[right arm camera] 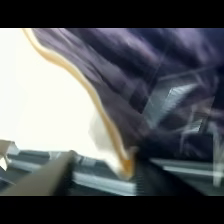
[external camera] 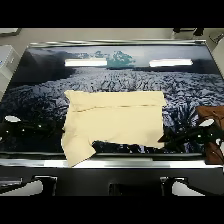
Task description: Fold the clothes and pants, and hang the long-sleeved shirts on hangers.
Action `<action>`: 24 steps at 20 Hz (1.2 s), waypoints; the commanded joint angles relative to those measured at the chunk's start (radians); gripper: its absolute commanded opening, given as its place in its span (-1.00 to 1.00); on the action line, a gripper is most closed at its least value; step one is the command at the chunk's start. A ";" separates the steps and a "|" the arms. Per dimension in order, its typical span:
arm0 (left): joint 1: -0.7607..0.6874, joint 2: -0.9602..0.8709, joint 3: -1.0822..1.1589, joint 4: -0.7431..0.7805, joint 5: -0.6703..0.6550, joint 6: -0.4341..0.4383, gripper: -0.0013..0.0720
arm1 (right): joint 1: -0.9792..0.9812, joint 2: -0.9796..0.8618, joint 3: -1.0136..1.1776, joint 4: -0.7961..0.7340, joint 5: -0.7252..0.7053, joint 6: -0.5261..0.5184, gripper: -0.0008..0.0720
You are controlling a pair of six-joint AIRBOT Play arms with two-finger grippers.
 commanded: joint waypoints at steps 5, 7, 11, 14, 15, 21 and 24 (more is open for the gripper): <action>0.001 0.010 0.035 -0.006 -0.035 -0.008 -0.92 | 0.191 0.002 0.054 -0.017 0.015 -0.010 -0.89; 0.005 0.051 0.122 -0.005 -0.047 -0.008 -0.92 | 0.187 0.038 0.185 -0.019 0.071 -0.012 -0.89; 0.020 0.213 0.531 -0.005 -0.039 -0.008 -0.92 | 0.187 0.181 0.685 -0.042 0.040 -0.112 -0.89; 0.023 0.326 0.959 -0.005 0.014 -0.008 -0.91 | 0.187 0.277 1.136 -0.137 -0.119 -0.119 -0.89; 0.023 0.362 1.070 -0.005 0.045 -0.008 -0.91 | 0.187 0.306 1.246 -0.164 -0.161 -0.116 -0.89; 0.023 0.618 1.259 0.002 0.203 -0.068 -0.91 | 0.187 0.541 1.406 -0.240 -0.177 -0.064 -0.88; 0.027 0.708 1.260 0.076 0.318 -0.088 -0.92 | 0.187 0.620 1.407 -0.299 -0.203 -0.017 -0.89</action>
